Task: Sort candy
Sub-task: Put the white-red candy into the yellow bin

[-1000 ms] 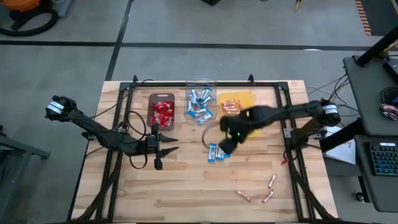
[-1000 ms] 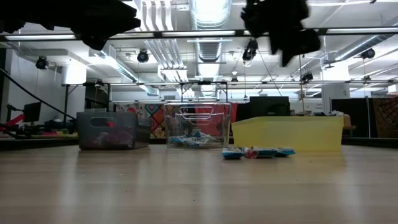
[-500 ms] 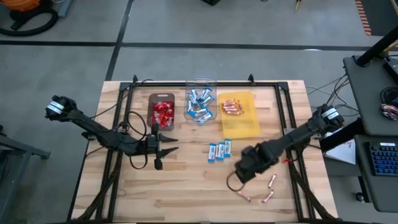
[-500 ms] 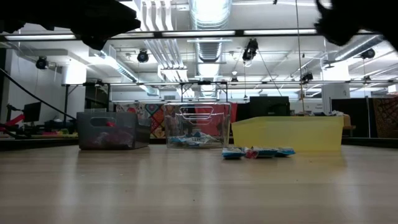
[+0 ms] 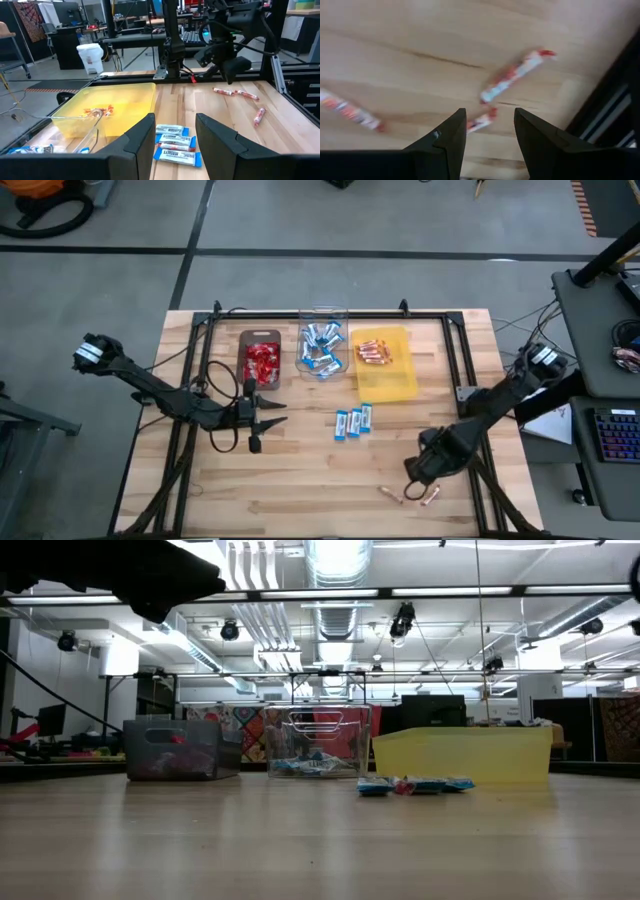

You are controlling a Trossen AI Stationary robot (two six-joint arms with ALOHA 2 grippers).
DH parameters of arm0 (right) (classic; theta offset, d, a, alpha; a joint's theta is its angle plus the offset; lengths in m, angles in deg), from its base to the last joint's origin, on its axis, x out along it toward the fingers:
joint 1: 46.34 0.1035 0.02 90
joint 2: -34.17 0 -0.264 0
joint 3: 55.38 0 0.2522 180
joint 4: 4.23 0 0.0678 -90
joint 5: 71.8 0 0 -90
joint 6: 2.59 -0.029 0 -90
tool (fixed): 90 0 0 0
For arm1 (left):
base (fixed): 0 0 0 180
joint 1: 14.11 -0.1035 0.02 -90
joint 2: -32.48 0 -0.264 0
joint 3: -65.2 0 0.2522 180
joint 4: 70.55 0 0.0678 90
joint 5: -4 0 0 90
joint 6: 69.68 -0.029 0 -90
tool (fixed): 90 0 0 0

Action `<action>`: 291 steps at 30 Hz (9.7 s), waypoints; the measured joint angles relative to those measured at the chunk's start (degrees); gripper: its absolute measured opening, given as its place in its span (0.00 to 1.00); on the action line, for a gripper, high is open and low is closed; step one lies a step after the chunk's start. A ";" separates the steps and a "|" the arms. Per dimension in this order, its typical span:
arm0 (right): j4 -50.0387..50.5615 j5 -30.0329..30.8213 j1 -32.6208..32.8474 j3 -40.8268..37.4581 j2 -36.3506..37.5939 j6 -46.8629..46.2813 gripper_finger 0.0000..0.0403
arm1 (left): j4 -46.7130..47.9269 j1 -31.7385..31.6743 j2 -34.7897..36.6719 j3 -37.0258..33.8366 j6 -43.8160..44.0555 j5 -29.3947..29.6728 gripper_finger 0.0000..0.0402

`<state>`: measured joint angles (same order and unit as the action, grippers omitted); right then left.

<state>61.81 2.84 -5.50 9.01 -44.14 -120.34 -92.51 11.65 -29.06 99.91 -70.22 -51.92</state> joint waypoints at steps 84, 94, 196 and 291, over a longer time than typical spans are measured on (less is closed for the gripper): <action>-17.63 12.79 4.87 -13.98 1.72 -3.31 0.38 | 2.39 0.02 -0.02 0.00 -0.02 0.00 0.31; -17.26 16.22 4.92 -10.74 -5.92 2.38 0.29 | 3.36 0.02 -0.02 0.00 -0.68 0.00 0.31; -14.92 14.30 -16.05 11.77 -3.33 54.51 0.44 | 4.79 0.01 -0.02 0.00 13.57 -0.13 0.31; 5.96 6.49 -20.19 26.98 -19.06 72.11 0.02 | 3.03 0.03 -3.58 -0.02 11.40 -0.12 0.31</action>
<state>67.76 9.33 -25.69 35.99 -63.20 -48.22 -89.48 11.69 -32.64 99.89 -58.81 -52.03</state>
